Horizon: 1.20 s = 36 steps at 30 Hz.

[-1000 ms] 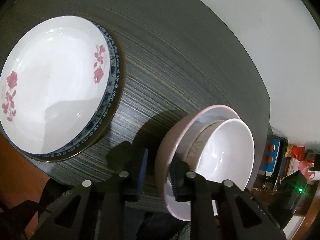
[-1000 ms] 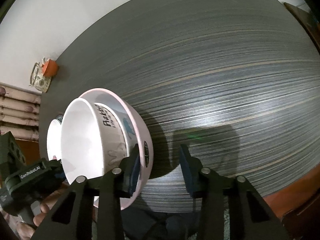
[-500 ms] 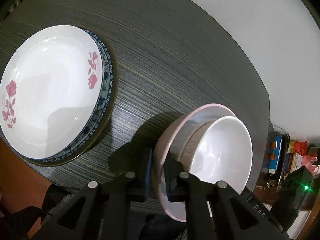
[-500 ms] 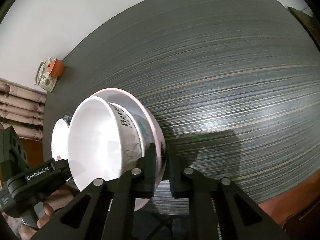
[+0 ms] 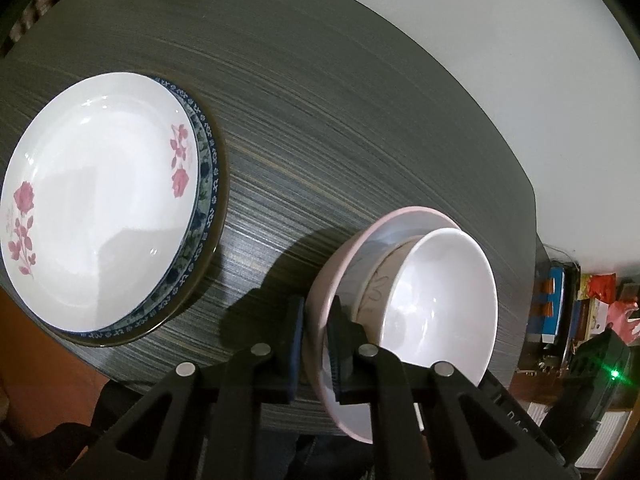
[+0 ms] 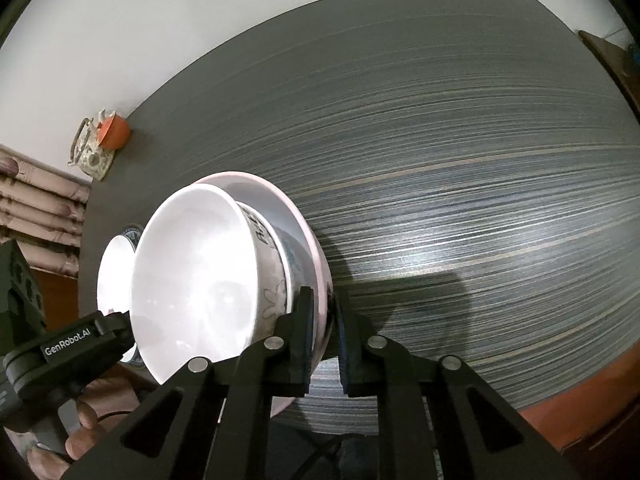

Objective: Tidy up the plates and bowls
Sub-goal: 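Carry the nested bowls with the left gripper toward the plate stack, then lower the nested bowls onto the pink-flowered plate stack with the left gripper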

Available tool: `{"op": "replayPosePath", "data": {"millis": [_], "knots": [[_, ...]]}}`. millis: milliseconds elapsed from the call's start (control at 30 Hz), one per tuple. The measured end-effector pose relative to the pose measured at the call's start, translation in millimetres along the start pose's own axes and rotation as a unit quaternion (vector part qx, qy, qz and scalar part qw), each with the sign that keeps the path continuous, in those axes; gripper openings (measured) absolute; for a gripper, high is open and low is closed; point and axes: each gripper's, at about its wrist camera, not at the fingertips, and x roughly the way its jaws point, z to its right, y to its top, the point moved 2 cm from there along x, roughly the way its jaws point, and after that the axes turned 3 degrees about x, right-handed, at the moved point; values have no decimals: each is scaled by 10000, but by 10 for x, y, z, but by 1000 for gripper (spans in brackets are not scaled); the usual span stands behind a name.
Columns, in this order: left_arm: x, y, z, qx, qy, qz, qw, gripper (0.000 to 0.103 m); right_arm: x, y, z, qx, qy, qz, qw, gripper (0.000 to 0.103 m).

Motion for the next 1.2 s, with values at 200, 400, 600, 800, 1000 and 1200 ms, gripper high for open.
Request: {"op": "replayPosePath", "data": {"millis": [200, 400, 600, 800, 1000, 1200], "knots": [[1, -2, 44, 5, -13, 24, 10000, 9, -5, -2, 29, 18, 40, 39, 10000, 13], [-95, 10, 37, 33, -73, 107, 9999, 9, -87, -9, 50, -2, 65, 109, 9999, 13], [-265, 41, 25, 14, -145, 238, 9996, 9, -207, -6, 5, -66, 114, 213, 9997, 13], [-477, 86, -19, -47, -129, 427, 9990, 9, -314, 16, -131, -188, 167, 276, 9993, 13], [-722, 150, -173, -205, -39, 686, 9974, 9, -395, 31, -355, -421, 225, 323, 9983, 13], [-975, 206, -463, -448, 67, 938, 9946, 9, -421, 39, -709, -748, 327, 303, 9962, 13]]}}
